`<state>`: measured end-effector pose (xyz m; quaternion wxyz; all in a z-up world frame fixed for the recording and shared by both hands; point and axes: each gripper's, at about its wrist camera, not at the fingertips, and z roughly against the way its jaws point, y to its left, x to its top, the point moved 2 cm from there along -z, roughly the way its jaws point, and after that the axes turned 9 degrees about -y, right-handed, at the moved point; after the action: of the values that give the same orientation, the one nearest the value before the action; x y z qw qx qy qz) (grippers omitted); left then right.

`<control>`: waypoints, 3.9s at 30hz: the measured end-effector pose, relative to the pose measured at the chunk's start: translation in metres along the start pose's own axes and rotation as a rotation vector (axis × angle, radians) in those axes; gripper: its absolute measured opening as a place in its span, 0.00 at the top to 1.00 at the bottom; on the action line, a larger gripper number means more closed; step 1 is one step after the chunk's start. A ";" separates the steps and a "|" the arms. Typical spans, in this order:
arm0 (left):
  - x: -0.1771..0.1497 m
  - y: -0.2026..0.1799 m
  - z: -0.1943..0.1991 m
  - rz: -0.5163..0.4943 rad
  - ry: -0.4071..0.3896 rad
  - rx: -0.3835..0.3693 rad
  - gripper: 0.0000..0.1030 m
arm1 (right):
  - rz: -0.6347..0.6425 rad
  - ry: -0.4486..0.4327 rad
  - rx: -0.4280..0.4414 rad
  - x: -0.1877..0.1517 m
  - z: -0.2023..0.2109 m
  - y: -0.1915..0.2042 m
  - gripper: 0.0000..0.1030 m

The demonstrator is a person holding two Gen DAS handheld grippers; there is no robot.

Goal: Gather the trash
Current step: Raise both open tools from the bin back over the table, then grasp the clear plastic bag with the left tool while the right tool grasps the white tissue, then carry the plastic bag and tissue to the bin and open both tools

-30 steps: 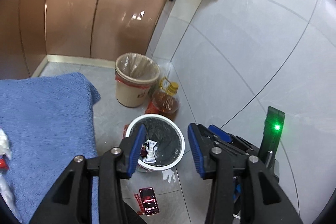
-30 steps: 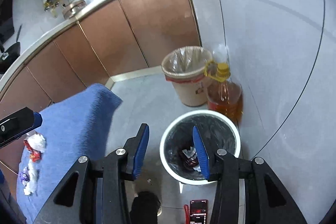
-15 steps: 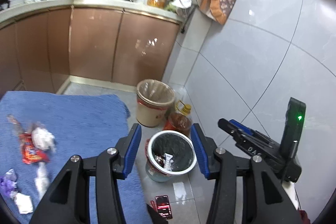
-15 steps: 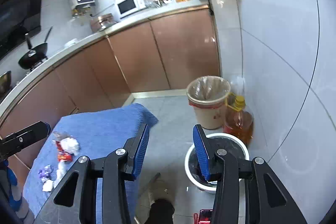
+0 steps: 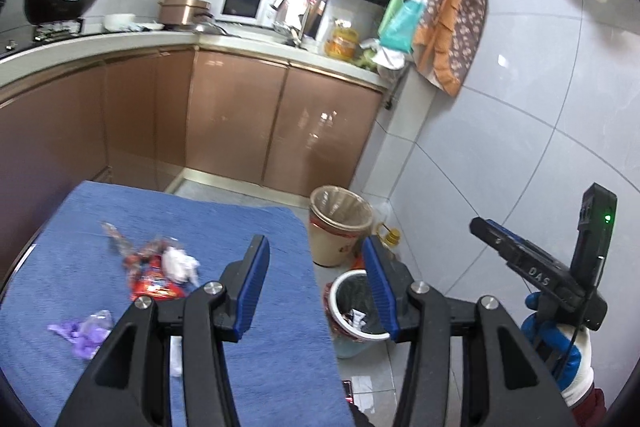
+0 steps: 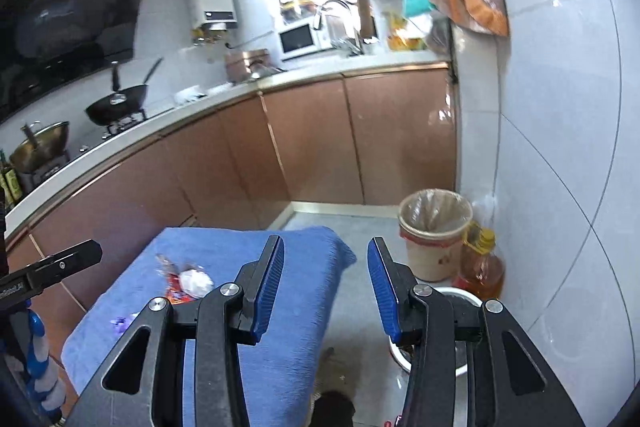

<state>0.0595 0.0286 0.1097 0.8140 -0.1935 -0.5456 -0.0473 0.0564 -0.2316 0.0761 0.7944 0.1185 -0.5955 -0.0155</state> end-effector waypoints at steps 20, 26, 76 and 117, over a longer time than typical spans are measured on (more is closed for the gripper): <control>0.020 0.097 0.079 0.054 -0.092 0.175 0.45 | 0.100 -0.075 0.155 0.020 0.027 0.086 0.51; 0.006 0.145 0.060 0.089 -0.034 0.226 0.45 | 0.095 -0.010 0.183 0.002 -0.012 0.096 0.51; -0.092 0.345 -0.216 0.515 0.395 0.356 0.82 | 0.139 0.480 0.462 -0.173 -0.307 0.203 0.51; -0.029 0.303 -0.039 0.474 0.147 0.340 0.92 | 0.133 0.348 0.403 -0.118 -0.205 0.157 0.90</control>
<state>0.1688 0.2891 -0.0093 0.8603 -0.1725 -0.4251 0.2221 0.1987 -0.0248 -0.0567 0.8445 0.2357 -0.4476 0.1759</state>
